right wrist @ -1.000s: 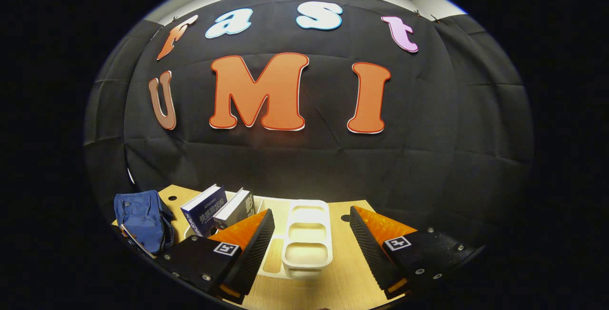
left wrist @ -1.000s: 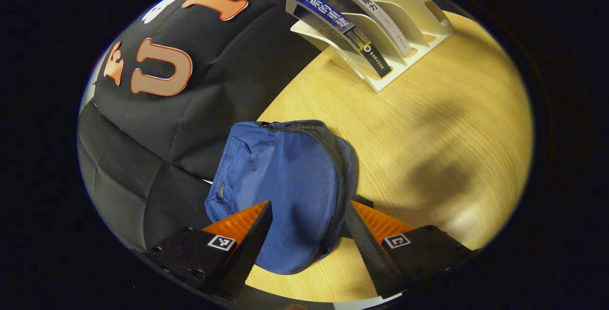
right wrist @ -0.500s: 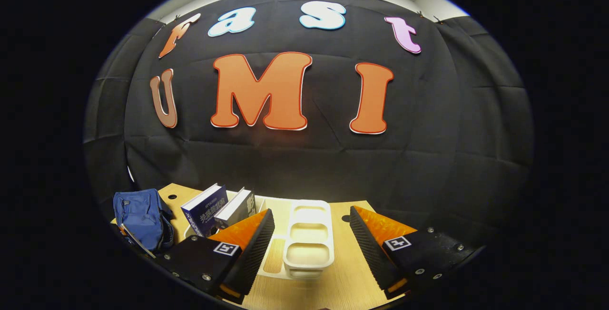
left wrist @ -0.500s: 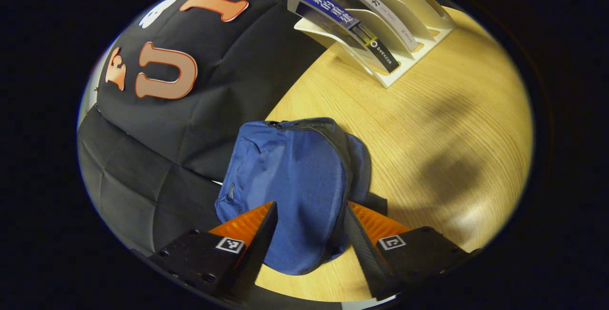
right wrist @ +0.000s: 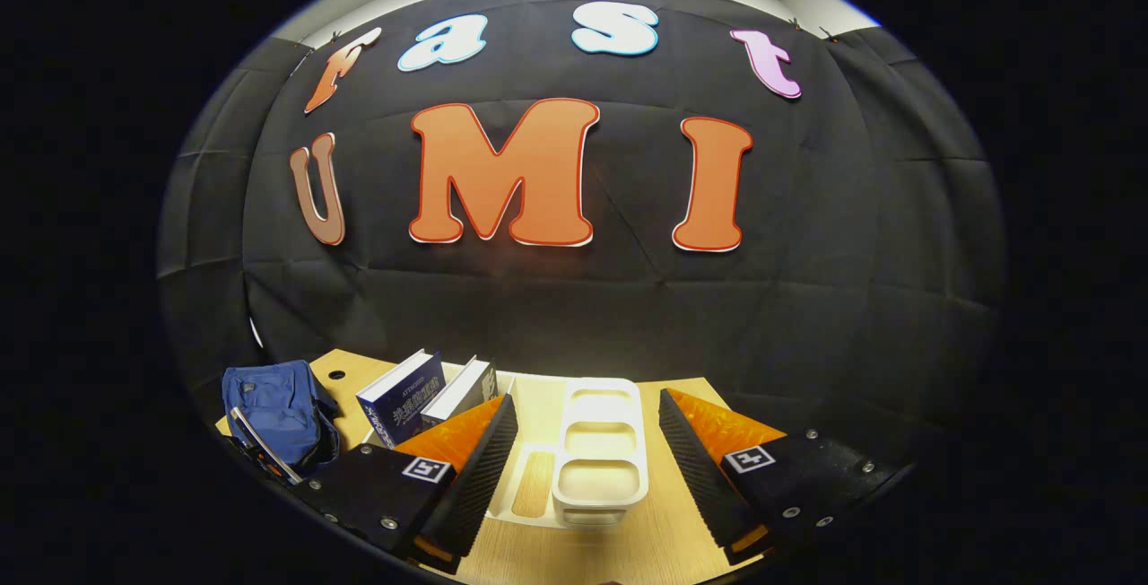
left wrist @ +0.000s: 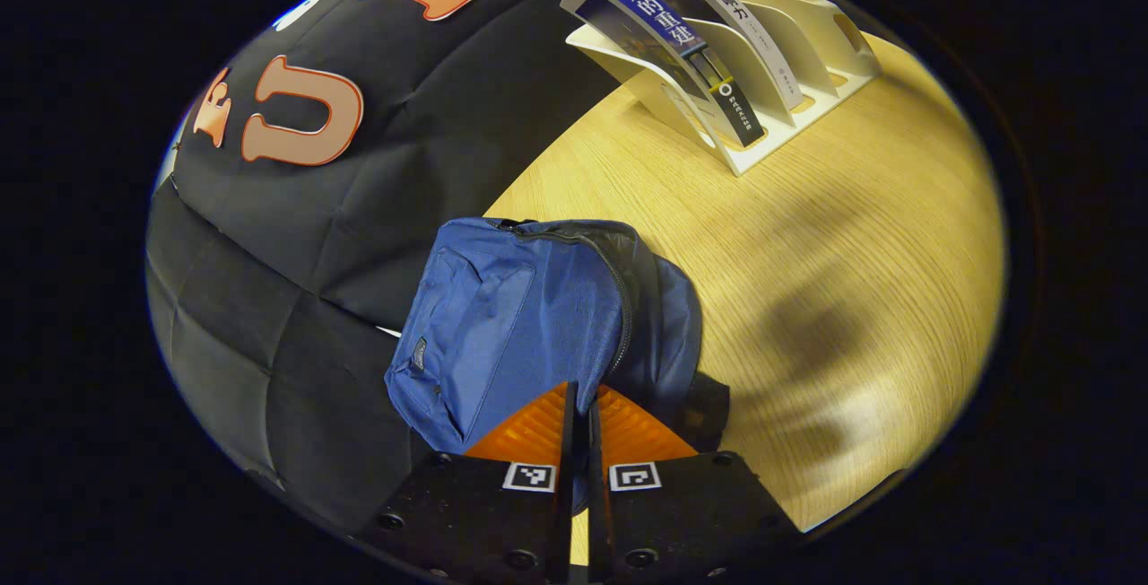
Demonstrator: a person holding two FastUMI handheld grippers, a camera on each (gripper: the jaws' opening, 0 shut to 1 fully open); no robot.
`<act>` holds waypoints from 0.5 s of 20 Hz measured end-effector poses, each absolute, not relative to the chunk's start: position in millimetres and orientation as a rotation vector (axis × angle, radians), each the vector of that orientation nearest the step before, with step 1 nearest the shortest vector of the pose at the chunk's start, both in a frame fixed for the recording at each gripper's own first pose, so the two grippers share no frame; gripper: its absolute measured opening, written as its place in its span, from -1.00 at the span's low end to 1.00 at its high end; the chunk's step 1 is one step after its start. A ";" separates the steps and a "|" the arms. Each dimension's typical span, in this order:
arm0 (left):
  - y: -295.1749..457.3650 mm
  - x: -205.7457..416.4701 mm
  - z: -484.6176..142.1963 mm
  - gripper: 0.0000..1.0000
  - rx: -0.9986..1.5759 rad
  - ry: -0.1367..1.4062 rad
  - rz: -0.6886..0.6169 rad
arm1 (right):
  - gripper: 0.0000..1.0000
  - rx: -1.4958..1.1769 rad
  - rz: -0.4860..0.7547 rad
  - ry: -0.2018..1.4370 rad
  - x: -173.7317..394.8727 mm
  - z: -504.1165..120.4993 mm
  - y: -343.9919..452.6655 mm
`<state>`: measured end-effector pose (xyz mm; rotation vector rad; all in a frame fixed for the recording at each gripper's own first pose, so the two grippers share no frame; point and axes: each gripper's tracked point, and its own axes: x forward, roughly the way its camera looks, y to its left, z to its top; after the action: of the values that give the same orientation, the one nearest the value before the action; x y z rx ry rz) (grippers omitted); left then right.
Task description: Open the schoolbag, grab two books from the bookshelf and put them into the schoolbag.
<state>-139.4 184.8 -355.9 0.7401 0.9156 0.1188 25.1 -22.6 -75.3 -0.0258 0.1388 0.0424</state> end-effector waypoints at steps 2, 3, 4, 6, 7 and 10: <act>186.2 -135.0 -346.1 -0.90 0.697 0.918 0.115 | 0.89 -0.017 0.072 0.145 26.0 -73.9 -11.8; 187.6 -130.8 -339.3 -0.90 0.672 0.914 0.114 | 0.90 -0.015 0.094 0.156 27.0 -74.8 -3.3; 190.1 -128.0 -331.1 -0.91 0.648 0.910 0.114 | 0.89 -0.012 0.116 0.165 27.9 -75.2 4.4; 195.1 -120.8 -314.0 -0.91 0.603 0.898 0.111 | 0.90 -0.008 0.165 0.196 29.2 -78.2 24.4; 197.5 -117.5 -304.7 -0.91 0.581 0.893 0.108 | 0.90 -0.007 0.199 0.209 29.1 -78.9 37.1; 206.7 -108.2 -279.0 -0.94 0.529 0.885 0.099 | 0.90 -0.012 0.289 0.257 29.1 -81.1 72.3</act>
<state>-108.2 206.7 -279.0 0.5294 0.8848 0.0991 29.1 72.3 -81.1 -0.0121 0.2566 0.2894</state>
